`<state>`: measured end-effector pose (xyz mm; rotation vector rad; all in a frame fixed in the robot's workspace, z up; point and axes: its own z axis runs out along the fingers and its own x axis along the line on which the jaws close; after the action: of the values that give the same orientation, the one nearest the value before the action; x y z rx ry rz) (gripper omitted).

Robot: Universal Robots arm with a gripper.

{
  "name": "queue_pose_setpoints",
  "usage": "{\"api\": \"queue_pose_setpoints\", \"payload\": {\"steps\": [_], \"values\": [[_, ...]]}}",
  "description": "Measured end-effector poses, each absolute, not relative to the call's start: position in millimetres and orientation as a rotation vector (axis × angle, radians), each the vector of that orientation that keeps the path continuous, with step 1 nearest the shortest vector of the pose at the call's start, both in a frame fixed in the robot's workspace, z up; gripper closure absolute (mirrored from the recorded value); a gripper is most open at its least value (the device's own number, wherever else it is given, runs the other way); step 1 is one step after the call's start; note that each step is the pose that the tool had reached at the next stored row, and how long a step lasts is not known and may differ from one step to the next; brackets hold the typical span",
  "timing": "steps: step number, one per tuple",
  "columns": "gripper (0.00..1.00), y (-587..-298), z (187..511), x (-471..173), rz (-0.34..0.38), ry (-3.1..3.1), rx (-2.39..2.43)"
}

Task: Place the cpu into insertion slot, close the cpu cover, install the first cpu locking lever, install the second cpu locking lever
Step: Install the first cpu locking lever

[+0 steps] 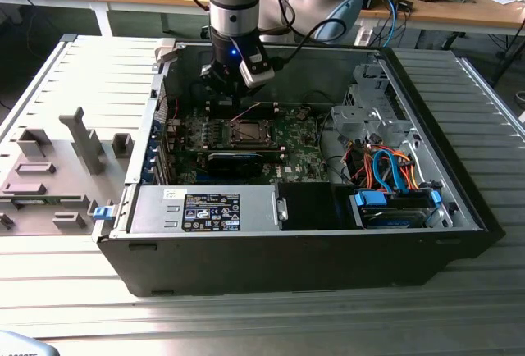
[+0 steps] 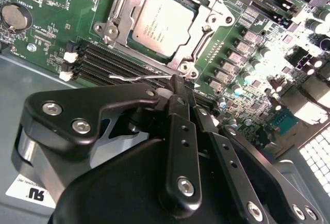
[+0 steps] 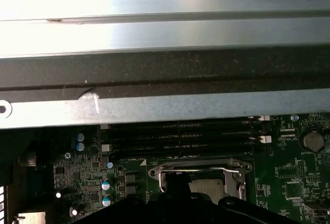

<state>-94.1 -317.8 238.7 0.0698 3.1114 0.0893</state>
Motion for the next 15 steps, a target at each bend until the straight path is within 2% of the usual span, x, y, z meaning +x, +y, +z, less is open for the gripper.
{"api": "queue_pose_setpoints", "payload": {"steps": [15], "values": [[0.89, -317.8, 235.9, -94.1, 0.089, 3.111, 0.07]]}}
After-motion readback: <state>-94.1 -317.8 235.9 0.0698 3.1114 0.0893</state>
